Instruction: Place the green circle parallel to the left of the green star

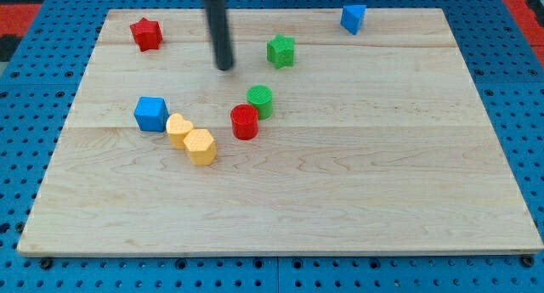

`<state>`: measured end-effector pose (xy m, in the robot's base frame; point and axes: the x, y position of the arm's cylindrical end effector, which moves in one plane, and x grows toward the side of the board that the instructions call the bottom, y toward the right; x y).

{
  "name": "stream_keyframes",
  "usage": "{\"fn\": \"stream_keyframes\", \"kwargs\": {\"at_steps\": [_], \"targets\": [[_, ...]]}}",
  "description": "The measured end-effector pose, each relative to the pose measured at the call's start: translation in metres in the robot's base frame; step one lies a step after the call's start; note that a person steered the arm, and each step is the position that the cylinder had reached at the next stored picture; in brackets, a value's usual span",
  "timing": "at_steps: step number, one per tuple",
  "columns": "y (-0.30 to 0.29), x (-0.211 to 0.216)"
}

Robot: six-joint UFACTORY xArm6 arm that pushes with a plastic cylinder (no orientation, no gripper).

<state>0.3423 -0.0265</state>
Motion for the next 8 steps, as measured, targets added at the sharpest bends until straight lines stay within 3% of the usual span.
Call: {"fn": "stream_keyframes", "kwargs": {"at_steps": [2, 3, 5, 6, 7, 8], "targets": [[0.098, 0.092], [0.021, 0.108], [-0.036, 0.044], [0.014, 0.057], [0.016, 0.034], [-0.060, 0.014]]}}
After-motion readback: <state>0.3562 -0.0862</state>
